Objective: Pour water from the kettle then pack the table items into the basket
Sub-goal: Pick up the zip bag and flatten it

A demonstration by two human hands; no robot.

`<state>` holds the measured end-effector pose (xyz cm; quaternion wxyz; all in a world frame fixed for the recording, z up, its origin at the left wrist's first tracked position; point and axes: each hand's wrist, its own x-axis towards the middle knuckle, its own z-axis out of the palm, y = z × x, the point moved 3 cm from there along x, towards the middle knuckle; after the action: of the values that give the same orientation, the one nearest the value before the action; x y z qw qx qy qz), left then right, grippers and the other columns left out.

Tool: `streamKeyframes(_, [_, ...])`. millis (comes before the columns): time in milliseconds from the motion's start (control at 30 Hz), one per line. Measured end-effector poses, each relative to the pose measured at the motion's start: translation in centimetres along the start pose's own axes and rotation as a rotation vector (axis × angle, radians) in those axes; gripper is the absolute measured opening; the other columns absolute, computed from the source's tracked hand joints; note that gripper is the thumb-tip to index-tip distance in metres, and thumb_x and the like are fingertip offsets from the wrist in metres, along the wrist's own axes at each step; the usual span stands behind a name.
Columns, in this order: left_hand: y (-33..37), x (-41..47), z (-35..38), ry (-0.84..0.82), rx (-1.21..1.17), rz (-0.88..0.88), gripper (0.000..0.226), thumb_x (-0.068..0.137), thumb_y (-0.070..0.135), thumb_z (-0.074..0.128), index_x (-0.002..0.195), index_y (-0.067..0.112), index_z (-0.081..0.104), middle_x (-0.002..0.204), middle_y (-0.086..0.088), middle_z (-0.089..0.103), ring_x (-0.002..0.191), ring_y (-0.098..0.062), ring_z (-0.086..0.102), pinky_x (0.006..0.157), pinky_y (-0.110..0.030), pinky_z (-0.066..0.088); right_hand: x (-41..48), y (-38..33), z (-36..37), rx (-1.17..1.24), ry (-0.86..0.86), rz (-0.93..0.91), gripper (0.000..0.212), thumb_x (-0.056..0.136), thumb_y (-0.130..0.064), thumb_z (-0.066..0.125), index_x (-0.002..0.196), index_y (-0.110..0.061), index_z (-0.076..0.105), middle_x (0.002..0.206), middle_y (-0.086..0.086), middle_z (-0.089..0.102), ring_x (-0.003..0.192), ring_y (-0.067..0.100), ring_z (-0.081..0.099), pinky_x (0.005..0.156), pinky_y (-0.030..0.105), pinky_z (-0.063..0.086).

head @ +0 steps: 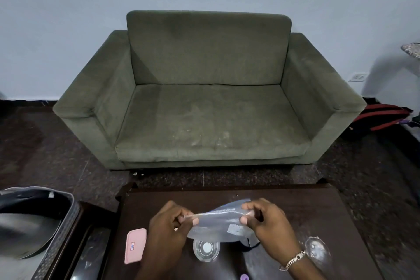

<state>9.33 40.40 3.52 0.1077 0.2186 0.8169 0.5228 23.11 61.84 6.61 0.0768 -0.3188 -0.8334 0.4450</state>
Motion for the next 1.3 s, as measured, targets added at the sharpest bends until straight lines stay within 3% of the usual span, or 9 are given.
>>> streamKeyframes(200, [0.2, -0.6, -0.4, -0.048, -0.069, 0.014, 0.02, 0.08, 0.039, 0.071, 0.076, 0.023, 0.059, 0.101, 0.009, 0.069, 0.088, -0.014, 0.068, 0.076, -0.034, 0.056, 0.2, 0.6, -0.6, 0.021, -0.06, -0.015, 0.018, 0.084, -0.016, 0.08, 0.068, -0.018, 0.071, 0.083, -0.001, 0.056, 0.073, 0.004, 0.057, 0.064, 0.014, 0.041])
streamKeyframes(433, [1.6, -1.3, -0.5, 0.01, -0.281, -0.075, 0.03, 0.081, 0.028, 0.074, 0.092, 0.025, 0.046, 0.074, -0.002, 0.066, 0.063, -0.009, 0.062, 0.064, -0.03, 0.052, 0.6, 0.4, -0.4, 0.416, -0.079, -0.014, 0.036, 0.094, -0.028, 0.071, 0.071, -0.009, 0.051, 0.067, -0.003, 0.049, 0.065, 0.013, 0.045, 0.063, 0.033, 0.036])
streamKeyframes(600, [2.9, -1.9, -0.7, -0.108, -0.26, -0.011, 0.018, 0.082, 0.033, 0.075, 0.095, 0.021, 0.073, 0.089, -0.005, 0.065, 0.07, -0.012, 0.064, 0.056, -0.024, 0.051, 0.6, -1.3, 0.3, 0.399, -0.011, -0.12, 0.039, 0.096, -0.041, 0.064, 0.079, -0.008, 0.05, 0.068, -0.01, 0.046, 0.065, 0.006, 0.042, 0.062, 0.027, 0.039])
streamKeyframes(667, [2.8, -1.9, -0.7, -0.14, -0.29, -0.061, 0.005, 0.085, 0.015, 0.079, 0.087, 0.019, 0.081, 0.095, 0.003, 0.069, 0.076, -0.018, 0.071, 0.054, -0.025, 0.057, 0.6, -1.6, 0.6, 0.42, -0.003, -0.118, 0.019, 0.094, -0.04, 0.068, 0.098, -0.022, 0.063, 0.089, -0.014, 0.063, 0.081, 0.006, 0.059, 0.077, 0.031, 0.049])
streamKeyframes(767, [1.9, -1.9, -1.1, -0.099, -0.267, -0.093, 0.031, 0.084, -0.011, 0.075, 0.089, 0.018, 0.084, 0.1, 0.008, 0.073, 0.089, -0.018, 0.074, 0.067, -0.028, 0.059, 0.3, -1.8, 0.8, 0.495, -0.125, -0.142, 0.069, 0.088, -0.028, 0.079, 0.147, -0.039, 0.044, 0.148, -0.013, 0.052, 0.136, 0.007, 0.049, 0.112, 0.033, 0.039])
streamKeyframes(867, [1.7, -2.0, -1.7, -0.105, -0.241, -0.081, 0.044, 0.081, -0.013, 0.075, 0.103, 0.025, 0.082, 0.114, 0.007, 0.073, 0.104, -0.011, 0.071, 0.082, -0.021, 0.057, -0.1, -2.3, 1.2, 0.502, -0.276, -0.18, 0.066, 0.082, -0.02, 0.085, 0.14, -0.036, 0.058, 0.144, -0.012, 0.059, 0.137, 0.01, 0.05, 0.116, 0.039, 0.037])
streamKeyframes(1067, [0.8, -2.7, -3.1, -0.157, -0.189, -0.113, 0.076, 0.084, -0.005, 0.074, 0.132, 0.052, 0.062, 0.124, 0.017, 0.061, 0.088, -0.015, 0.069, 0.081, -0.043, 0.063, -0.4, -2.6, 2.9, 0.477, -0.341, -0.133, 0.042, 0.083, 0.001, 0.079, 0.115, -0.026, 0.078, 0.123, -0.007, 0.073, 0.12, 0.011, 0.064, 0.097, 0.018, 0.049])
streamKeyframes(1200, [0.3, -3.2, -5.7, -0.156, -0.186, -0.046, 0.083, 0.085, -0.008, 0.073, 0.151, 0.032, 0.044, 0.141, -0.001, 0.053, 0.111, 0.001, 0.062, 0.081, -0.01, 0.052, -0.3, -4.2, 4.8, 0.472, -0.405, -0.165, 0.047, 0.084, 0.004, 0.076, 0.123, -0.022, 0.074, 0.128, -0.008, 0.071, 0.122, 0.008, 0.063, 0.093, 0.01, 0.045])
streamKeyframes(1300, [-0.6, -3.9, -8.7, -0.112, -0.173, -0.072, 0.083, 0.082, 0.004, 0.075, 0.152, 0.031, 0.039, 0.148, 0.006, 0.05, 0.127, -0.001, 0.054, 0.096, -0.011, 0.045, -0.2, -6.3, 7.3, 0.4, -0.465, -0.214, 0.05, 0.085, 0.0, 0.078, 0.127, -0.026, 0.07, 0.132, -0.016, 0.067, 0.127, 0.0, 0.057, 0.096, 0.006, 0.04])
